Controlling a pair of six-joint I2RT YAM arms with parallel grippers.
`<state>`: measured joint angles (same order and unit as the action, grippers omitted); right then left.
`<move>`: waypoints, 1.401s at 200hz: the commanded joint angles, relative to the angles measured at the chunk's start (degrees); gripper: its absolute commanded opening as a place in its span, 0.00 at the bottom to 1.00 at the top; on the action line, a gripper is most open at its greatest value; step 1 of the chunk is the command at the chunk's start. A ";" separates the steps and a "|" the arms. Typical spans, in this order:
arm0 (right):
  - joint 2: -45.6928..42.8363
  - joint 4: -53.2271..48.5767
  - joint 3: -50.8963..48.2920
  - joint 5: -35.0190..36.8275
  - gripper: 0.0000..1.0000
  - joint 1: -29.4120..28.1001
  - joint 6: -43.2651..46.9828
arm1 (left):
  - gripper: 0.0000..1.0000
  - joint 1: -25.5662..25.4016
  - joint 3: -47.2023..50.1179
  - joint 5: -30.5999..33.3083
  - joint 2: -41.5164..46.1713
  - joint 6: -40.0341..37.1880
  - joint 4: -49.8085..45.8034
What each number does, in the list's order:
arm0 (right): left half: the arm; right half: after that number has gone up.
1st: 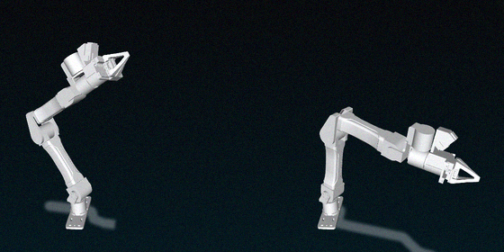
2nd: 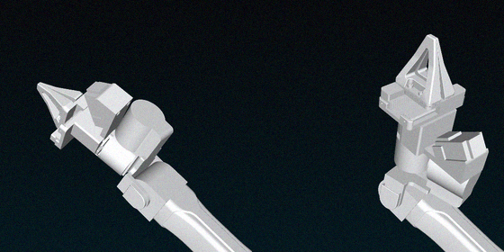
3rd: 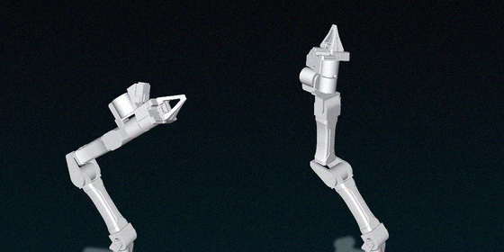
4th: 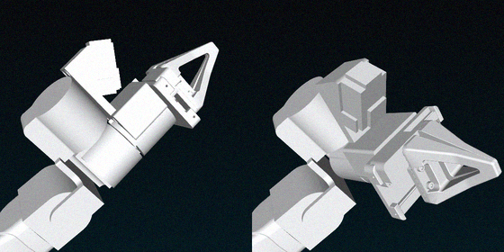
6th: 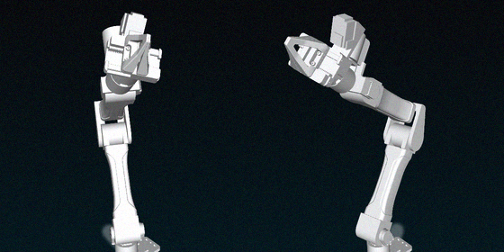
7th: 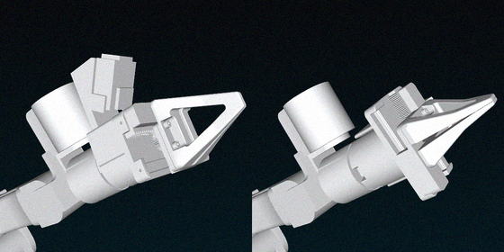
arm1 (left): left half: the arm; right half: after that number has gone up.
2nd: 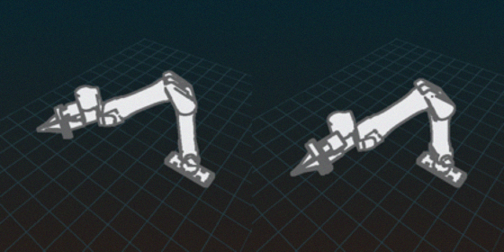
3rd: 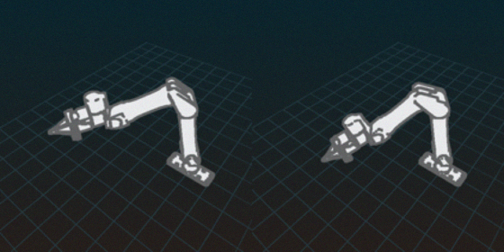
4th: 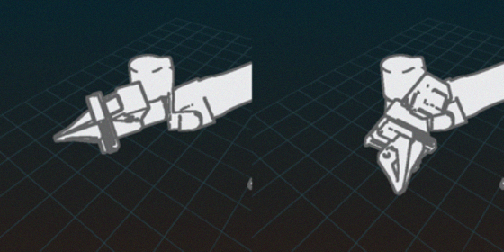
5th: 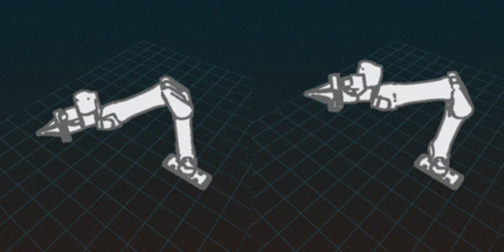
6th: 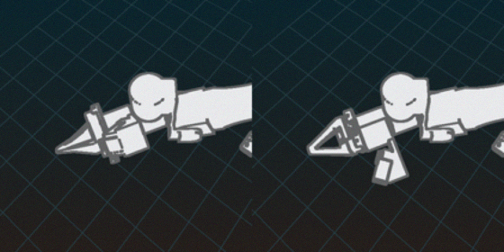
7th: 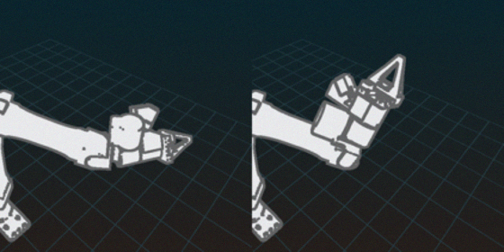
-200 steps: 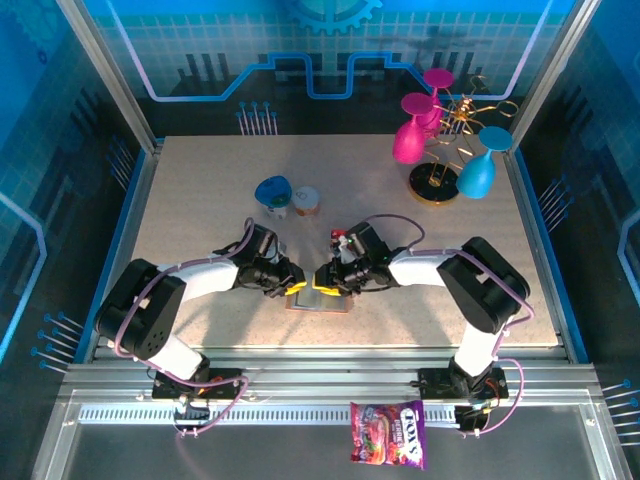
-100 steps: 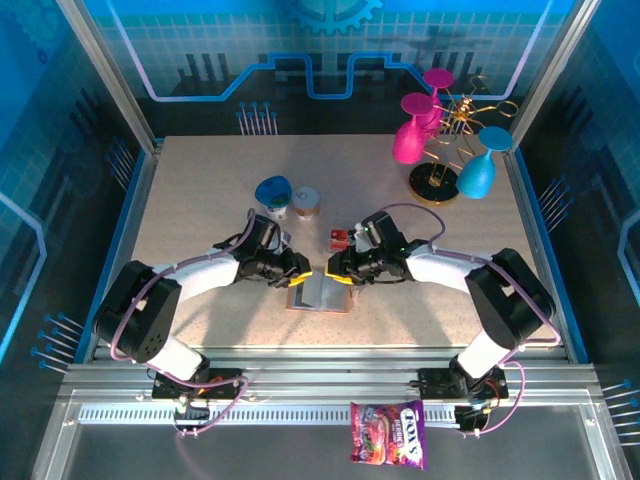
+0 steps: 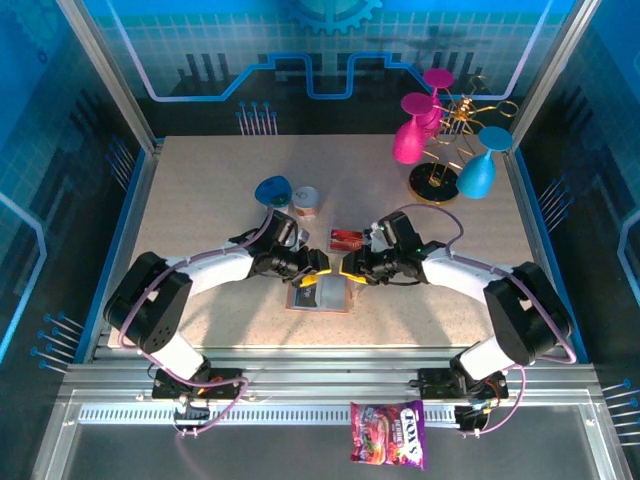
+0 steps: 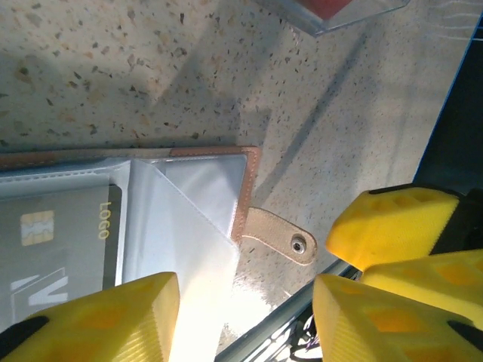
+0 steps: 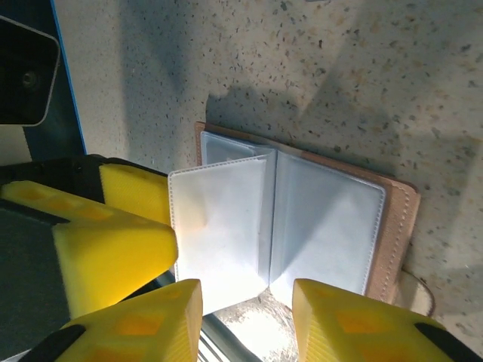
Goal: Take the credit cards out of the card holder
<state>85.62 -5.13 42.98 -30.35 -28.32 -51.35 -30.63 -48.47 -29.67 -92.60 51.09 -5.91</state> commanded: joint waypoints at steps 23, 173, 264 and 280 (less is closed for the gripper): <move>-3.17 -2.08 -1.99 0.51 0.39 1.92 1.23 | 0.56 -2.37 -2.98 -0.93 -3.03 0.79 -0.66; -3.90 -2.04 -3.33 0.25 0.40 2.92 1.33 | 0.59 -4.79 -4.08 -0.96 -7.88 2.70 2.32; -1.55 -1.19 -1.56 -0.06 0.39 1.82 0.62 | 0.58 -2.78 -2.41 -0.09 -3.37 1.92 0.90; -0.62 -1.12 -0.69 -0.06 0.40 1.13 0.42 | 0.58 -1.58 -1.25 0.07 -1.88 1.66 0.70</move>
<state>83.42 -6.42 40.25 -30.04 -26.26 -50.76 -33.85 -51.22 -29.65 -98.10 52.60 -4.05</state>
